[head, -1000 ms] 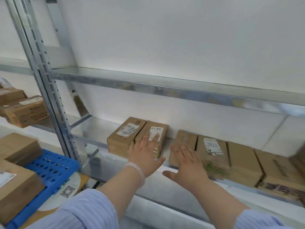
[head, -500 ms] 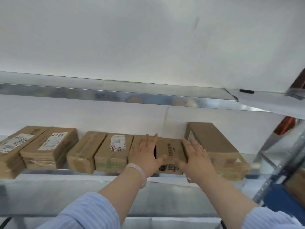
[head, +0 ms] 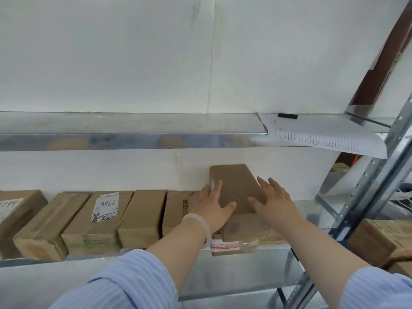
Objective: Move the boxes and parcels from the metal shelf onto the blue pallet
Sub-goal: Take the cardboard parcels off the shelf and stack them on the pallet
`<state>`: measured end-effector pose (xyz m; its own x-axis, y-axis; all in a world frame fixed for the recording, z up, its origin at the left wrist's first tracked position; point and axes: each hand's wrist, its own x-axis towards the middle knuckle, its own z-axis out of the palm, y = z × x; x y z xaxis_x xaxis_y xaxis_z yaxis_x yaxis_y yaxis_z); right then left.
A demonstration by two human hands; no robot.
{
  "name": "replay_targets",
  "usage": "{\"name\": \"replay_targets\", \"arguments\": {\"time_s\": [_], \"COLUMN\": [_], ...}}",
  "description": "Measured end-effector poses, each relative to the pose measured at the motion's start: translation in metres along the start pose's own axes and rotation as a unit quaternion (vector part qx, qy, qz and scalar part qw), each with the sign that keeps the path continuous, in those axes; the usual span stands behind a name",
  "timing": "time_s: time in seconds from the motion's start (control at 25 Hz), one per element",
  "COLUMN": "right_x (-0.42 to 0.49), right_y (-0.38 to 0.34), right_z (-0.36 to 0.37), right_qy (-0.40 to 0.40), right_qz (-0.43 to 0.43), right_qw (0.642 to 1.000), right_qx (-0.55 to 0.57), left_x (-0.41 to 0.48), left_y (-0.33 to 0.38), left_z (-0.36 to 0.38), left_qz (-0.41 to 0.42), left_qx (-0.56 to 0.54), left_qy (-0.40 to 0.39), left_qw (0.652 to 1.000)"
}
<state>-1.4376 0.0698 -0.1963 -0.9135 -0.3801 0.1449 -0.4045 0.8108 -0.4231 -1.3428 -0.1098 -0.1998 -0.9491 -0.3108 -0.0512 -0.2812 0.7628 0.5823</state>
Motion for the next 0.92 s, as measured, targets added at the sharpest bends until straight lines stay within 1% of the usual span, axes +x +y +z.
{"name": "replay_targets", "arguments": {"time_s": [0.08, 0.16, 0.24, 0.32, 0.4, 0.52, 0.64, 0.76, 0.84, 0.92], "right_x": [0.021, 0.035, 0.037, 0.033, 0.030, 0.019, -0.001, -0.019, -0.025, -0.026], "right_y": [0.013, 0.024, 0.029, 0.028, 0.025, 0.014, -0.009, -0.047, -0.081, -0.122], "right_z": [-0.002, 0.001, 0.010, 0.017, 0.019, 0.014, 0.017, 0.032, 0.043, 0.057], "right_qy": [-0.030, -0.061, -0.096, -0.107, -0.108, -0.103, -0.081, -0.083, -0.103, -0.137], "right_qz": [0.034, 0.051, 0.056, 0.071, 0.082, 0.072, 0.064, 0.032, 0.000, -0.031], "right_qw": [0.998, 0.990, 0.976, 0.960, 0.951, 0.952, 0.939, 0.932, 0.932, 0.930], "right_qx": [0.050, 0.116, 0.187, 0.250, 0.276, 0.279, 0.328, 0.351, 0.347, 0.338], "left_x": [0.016, 0.030, 0.041, 0.044, 0.045, 0.038, 0.019, -0.008, -0.028, -0.050], "left_y": [0.006, 0.007, 0.006, 0.003, 0.001, -0.003, -0.017, -0.047, -0.074, -0.105], "left_z": [0.012, 0.021, 0.029, 0.034, 0.037, 0.033, 0.019, -0.001, -0.022, -0.047], "left_qz": [-0.028, -0.058, -0.068, -0.060, -0.053, -0.044, -0.029, -0.029, -0.041, -0.054], "left_qx": [-0.011, -0.049, -0.103, -0.186, -0.238, -0.269, -0.299, -0.298, -0.284, -0.285], "left_qy": [-0.020, -0.037, -0.047, -0.047, -0.041, -0.028, 0.000, 0.037, 0.074, 0.129], "left_qw": [0.999, 0.996, 0.991, 0.980, 0.969, 0.962, 0.954, 0.953, 0.955, 0.948]}}
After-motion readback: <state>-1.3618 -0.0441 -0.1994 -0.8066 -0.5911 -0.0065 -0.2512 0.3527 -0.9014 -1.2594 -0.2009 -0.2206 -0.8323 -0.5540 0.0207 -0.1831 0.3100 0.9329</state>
